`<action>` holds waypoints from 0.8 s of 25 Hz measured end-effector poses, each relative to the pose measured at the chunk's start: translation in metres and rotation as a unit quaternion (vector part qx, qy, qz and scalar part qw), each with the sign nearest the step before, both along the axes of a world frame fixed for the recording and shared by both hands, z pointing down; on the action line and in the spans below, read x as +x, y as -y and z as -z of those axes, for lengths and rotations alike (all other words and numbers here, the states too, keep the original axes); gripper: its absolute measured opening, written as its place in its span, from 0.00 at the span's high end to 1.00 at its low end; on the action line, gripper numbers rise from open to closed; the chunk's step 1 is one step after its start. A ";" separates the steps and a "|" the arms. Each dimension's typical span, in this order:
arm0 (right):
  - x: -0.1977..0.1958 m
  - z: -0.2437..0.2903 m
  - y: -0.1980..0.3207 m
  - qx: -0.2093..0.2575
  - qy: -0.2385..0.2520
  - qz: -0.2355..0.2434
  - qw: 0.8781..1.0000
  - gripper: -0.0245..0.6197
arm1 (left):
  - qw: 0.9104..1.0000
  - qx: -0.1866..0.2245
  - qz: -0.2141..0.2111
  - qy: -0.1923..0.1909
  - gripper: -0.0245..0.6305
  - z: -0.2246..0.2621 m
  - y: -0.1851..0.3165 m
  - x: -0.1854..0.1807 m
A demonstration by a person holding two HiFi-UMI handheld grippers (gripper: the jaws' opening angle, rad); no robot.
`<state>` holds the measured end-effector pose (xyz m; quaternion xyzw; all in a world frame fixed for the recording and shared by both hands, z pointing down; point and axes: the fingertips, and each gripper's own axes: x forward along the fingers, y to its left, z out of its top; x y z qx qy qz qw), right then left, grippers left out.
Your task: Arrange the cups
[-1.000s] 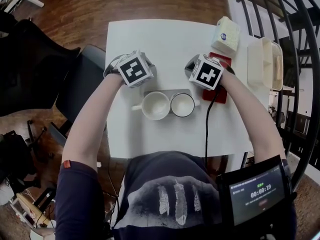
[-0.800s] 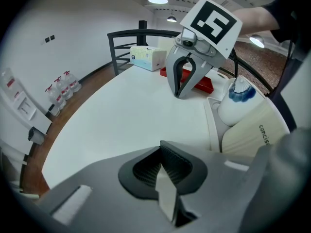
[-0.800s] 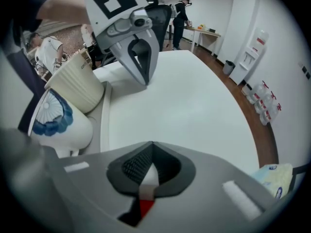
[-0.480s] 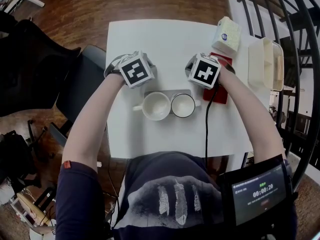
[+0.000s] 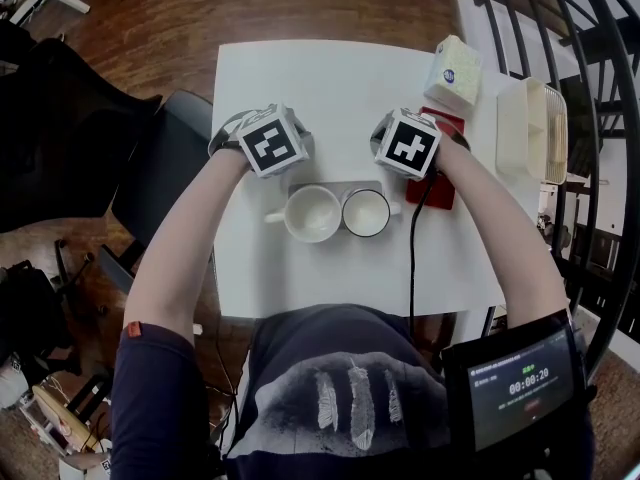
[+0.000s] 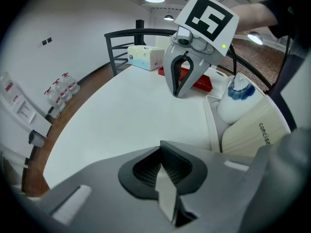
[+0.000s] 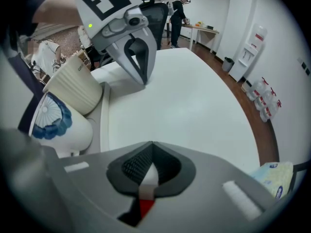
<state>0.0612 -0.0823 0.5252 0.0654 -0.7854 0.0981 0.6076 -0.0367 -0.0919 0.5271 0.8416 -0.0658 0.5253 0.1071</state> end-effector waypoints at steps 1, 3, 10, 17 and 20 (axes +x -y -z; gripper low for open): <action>0.002 -0.001 0.000 -0.001 -0.005 -0.002 1.000 0.95 | 1.000 0.000 0.000 0.000 0.94 0.000 0.000 0.000; 0.007 -0.003 -0.001 -0.004 -0.013 -0.009 1.000 0.95 | 1.000 -0.007 -0.001 -0.004 0.94 -0.002 -0.003 0.001; 0.003 -0.001 -0.001 -0.001 -0.002 -0.007 1.000 0.95 | 1.000 -0.004 -0.003 -0.003 0.94 -0.002 -0.003 0.001; 0.001 0.001 0.001 0.001 0.003 -0.004 1.000 0.95 | 1.000 -0.008 -0.003 -0.006 0.94 -0.002 -0.004 0.002; 0.000 0.001 0.000 0.000 0.005 -0.001 1.000 0.95 | 1.000 0.015 0.000 0.002 0.94 0.004 0.004 -0.001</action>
